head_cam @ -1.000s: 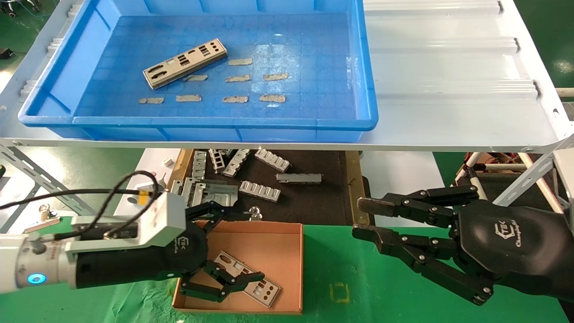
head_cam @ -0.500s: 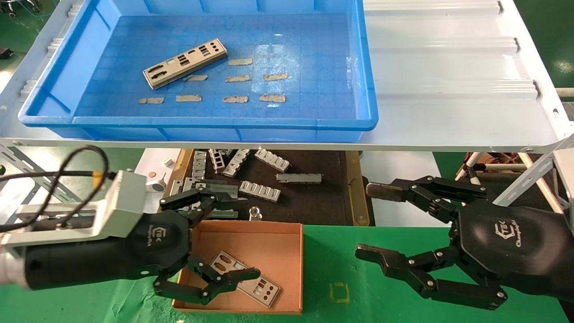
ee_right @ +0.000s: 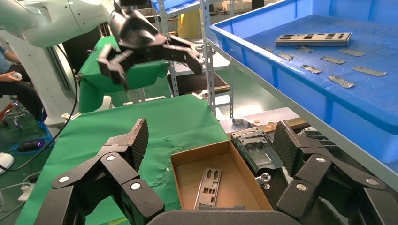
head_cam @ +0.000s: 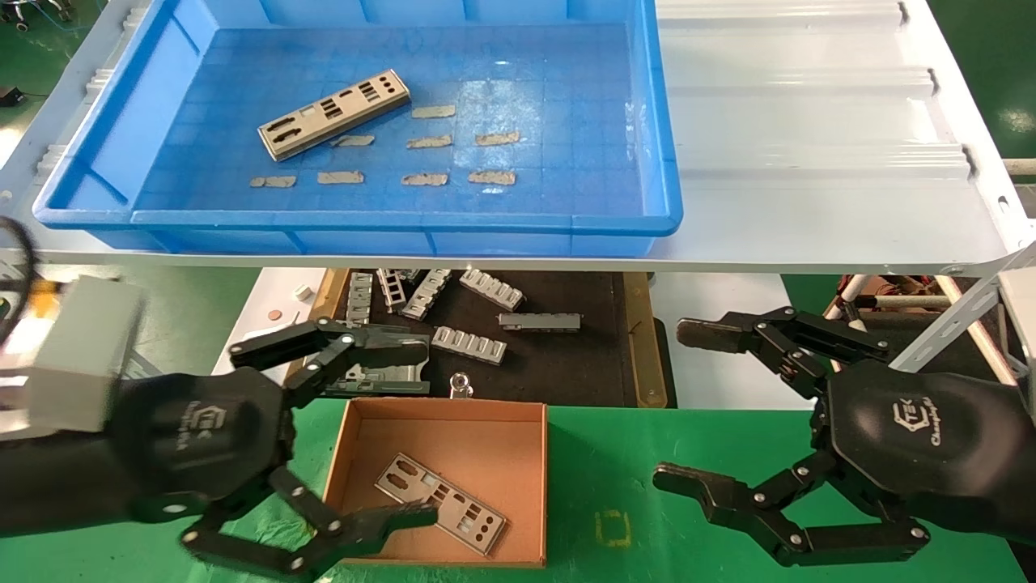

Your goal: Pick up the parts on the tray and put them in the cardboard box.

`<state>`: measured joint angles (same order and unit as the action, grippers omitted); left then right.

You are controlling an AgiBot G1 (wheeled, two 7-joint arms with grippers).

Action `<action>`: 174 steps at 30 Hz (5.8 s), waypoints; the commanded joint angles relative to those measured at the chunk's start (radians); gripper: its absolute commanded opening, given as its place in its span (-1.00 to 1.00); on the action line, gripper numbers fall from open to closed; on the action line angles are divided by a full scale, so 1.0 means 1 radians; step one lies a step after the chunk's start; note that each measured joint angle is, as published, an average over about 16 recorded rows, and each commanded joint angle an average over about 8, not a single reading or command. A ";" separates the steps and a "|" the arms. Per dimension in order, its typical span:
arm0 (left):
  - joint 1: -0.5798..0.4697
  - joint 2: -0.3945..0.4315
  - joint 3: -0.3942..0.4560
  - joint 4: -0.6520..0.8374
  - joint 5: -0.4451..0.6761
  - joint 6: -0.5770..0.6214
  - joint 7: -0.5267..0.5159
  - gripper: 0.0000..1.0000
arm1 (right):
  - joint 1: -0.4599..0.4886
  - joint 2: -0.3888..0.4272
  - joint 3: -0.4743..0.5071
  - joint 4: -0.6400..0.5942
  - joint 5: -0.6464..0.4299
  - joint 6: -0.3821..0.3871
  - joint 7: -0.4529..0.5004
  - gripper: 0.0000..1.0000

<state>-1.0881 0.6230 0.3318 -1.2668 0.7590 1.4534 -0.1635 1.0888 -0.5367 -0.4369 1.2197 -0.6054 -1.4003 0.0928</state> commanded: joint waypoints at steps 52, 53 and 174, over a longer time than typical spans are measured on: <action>0.013 -0.011 -0.051 -0.016 -0.027 0.041 -0.023 1.00 | 0.000 0.000 0.000 0.000 0.000 0.000 0.000 1.00; 0.013 -0.011 -0.051 -0.016 -0.027 0.041 -0.023 1.00 | 0.000 0.000 0.000 0.000 0.000 0.000 0.000 1.00; 0.013 -0.011 -0.050 -0.016 -0.027 0.040 -0.023 1.00 | 0.000 0.000 0.000 0.000 0.000 0.000 0.000 1.00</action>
<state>-1.0750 0.6117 0.2822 -1.2831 0.7319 1.4932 -0.1863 1.0885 -0.5366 -0.4367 1.2195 -0.6053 -1.4001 0.0928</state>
